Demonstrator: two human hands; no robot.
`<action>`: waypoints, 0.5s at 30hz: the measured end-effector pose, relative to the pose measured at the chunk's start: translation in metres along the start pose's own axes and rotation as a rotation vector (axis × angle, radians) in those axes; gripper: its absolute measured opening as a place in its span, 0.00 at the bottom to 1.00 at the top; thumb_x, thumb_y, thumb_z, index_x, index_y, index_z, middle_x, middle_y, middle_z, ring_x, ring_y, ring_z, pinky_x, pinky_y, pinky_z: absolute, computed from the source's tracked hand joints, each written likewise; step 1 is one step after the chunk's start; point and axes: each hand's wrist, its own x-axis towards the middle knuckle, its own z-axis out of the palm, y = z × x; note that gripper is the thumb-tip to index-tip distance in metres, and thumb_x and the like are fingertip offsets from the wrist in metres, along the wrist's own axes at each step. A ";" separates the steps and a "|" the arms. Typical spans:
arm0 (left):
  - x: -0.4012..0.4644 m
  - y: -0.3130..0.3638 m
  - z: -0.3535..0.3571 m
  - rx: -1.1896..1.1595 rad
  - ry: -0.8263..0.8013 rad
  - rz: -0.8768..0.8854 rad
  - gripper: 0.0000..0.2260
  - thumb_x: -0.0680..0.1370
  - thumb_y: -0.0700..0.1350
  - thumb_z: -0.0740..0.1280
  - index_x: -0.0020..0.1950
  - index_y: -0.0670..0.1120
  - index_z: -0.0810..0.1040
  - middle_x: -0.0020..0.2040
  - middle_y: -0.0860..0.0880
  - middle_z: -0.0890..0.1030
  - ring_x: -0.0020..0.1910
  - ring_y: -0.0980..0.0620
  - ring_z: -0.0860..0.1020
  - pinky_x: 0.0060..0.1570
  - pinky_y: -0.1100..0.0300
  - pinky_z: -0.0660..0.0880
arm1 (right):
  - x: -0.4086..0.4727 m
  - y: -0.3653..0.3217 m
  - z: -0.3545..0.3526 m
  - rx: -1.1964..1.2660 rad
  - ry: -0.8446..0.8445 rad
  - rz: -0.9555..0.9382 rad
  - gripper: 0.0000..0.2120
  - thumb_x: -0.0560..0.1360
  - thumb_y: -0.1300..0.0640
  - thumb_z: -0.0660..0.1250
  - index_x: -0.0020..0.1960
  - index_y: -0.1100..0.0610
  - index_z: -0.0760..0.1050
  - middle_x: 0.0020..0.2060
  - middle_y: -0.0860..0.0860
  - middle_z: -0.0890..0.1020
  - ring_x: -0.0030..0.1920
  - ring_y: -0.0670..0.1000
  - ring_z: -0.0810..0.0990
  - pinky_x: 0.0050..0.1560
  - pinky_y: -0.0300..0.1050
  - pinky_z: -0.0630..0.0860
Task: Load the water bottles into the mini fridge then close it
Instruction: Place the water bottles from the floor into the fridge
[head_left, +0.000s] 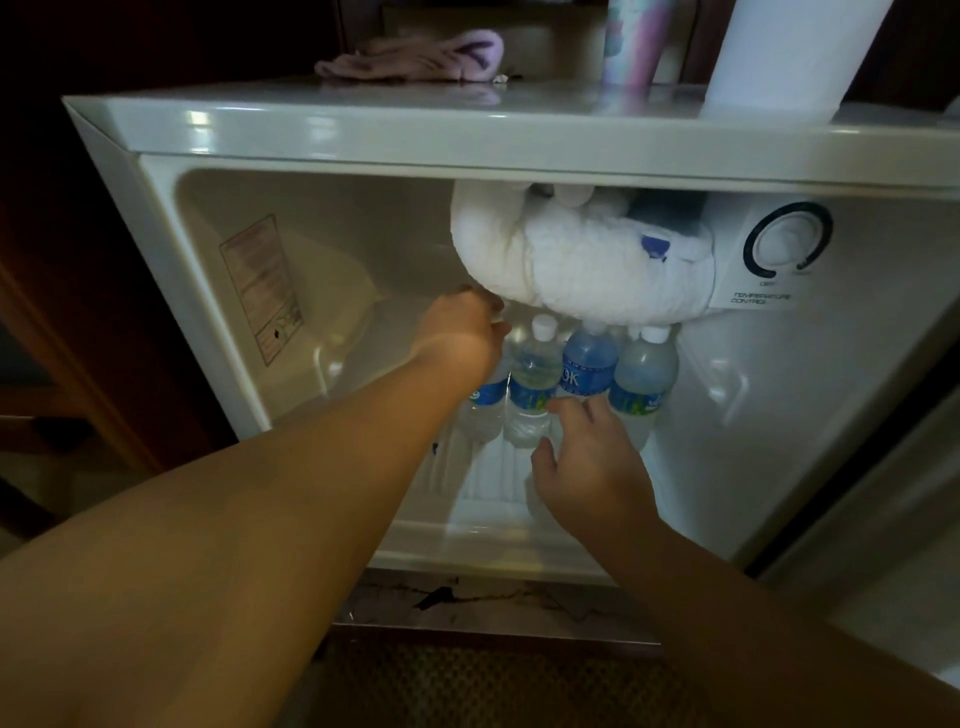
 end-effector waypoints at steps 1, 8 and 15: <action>0.002 0.000 0.001 -0.005 0.001 -0.012 0.15 0.82 0.50 0.67 0.67 0.49 0.81 0.65 0.44 0.81 0.61 0.41 0.80 0.58 0.54 0.76 | 0.000 0.000 0.000 0.006 -0.005 0.005 0.15 0.75 0.56 0.66 0.60 0.59 0.75 0.51 0.54 0.75 0.51 0.57 0.76 0.44 0.53 0.79; -0.007 -0.003 -0.008 0.051 -0.015 0.001 0.19 0.82 0.51 0.67 0.72 0.48 0.76 0.64 0.41 0.80 0.59 0.40 0.80 0.56 0.51 0.77 | -0.001 -0.023 0.007 0.044 -0.004 -0.043 0.16 0.75 0.57 0.67 0.61 0.59 0.75 0.51 0.54 0.75 0.51 0.57 0.76 0.42 0.52 0.78; -0.113 -0.049 -0.061 0.056 0.073 0.335 0.20 0.77 0.38 0.70 0.69 0.46 0.77 0.59 0.43 0.78 0.50 0.43 0.82 0.50 0.49 0.79 | -0.013 -0.067 0.015 0.294 0.091 -0.392 0.08 0.78 0.59 0.67 0.56 0.57 0.78 0.48 0.51 0.77 0.44 0.51 0.78 0.36 0.46 0.77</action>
